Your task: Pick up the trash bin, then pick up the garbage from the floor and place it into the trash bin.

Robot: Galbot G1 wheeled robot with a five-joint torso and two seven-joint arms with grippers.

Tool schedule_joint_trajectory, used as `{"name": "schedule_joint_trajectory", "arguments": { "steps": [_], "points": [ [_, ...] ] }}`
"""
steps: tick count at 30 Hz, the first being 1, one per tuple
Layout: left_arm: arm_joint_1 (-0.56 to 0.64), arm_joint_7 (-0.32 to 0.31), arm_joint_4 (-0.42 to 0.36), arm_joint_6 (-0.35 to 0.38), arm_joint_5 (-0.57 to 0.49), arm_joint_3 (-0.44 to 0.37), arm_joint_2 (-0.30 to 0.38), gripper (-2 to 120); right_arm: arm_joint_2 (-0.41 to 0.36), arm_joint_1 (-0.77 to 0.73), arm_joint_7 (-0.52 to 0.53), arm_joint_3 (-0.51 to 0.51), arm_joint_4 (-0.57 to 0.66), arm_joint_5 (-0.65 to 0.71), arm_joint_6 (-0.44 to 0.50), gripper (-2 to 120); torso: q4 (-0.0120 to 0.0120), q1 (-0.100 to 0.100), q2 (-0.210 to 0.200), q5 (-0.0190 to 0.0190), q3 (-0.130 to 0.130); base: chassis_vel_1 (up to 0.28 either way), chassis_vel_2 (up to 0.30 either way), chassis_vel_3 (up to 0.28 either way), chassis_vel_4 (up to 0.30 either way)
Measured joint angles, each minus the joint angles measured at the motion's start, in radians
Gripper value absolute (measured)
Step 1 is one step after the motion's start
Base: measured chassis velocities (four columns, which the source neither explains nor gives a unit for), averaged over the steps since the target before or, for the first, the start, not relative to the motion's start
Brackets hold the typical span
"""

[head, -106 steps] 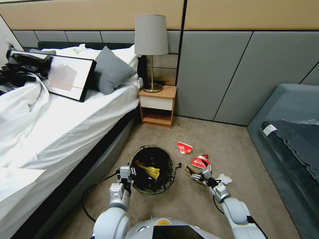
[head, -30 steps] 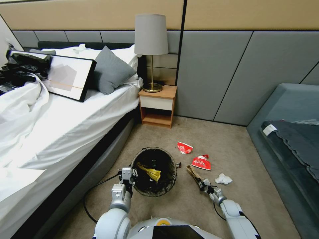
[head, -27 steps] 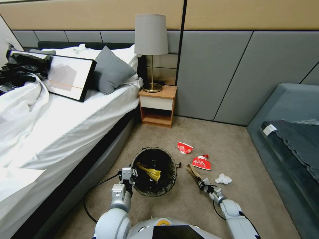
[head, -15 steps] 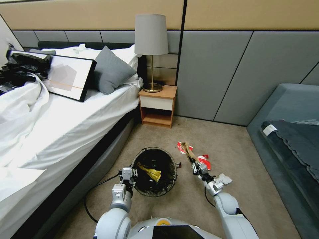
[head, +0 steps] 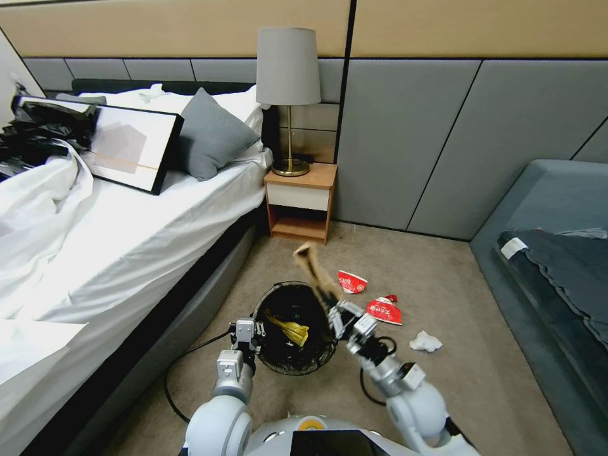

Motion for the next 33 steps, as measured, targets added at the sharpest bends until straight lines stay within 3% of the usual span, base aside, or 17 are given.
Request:
{"name": "schedule_joint_trajectory", "arguments": {
  "steps": [22,26,27,33],
  "points": [
    [0.002,0.000,-0.013,0.002,0.006,0.018,-0.002,2,0.025,0.047,0.017,-0.011,-0.184,-0.041,0.010,1,-0.0001,0.000,0.000,0.0001,0.000,0.000,0.000,0.000,0.000],
    [0.002,0.001,-0.013,0.002,0.006,0.015,-0.003,2,0.026,0.040,0.022,-0.011,-0.188,-0.054,0.019,14,-0.0001,0.000,0.000,0.0000,0.000,0.000,0.000,0.000,0.000],
    [0.001,0.001,-0.013,0.002,0.006,0.010,-0.003,2,0.027,0.035,0.022,-0.010,-0.190,-0.059,0.026,22,-0.0001,0.000,0.000,0.0001,0.000,0.000,0.000,0.000,0.000],
    [-0.001,0.001,-0.013,0.002,0.004,0.008,-0.003,2,0.030,0.028,0.022,-0.010,-0.197,-0.065,0.036,36,0.0000,0.000,0.000,0.0000,0.000,0.000,0.000,0.000,0.000]
  ]
}}
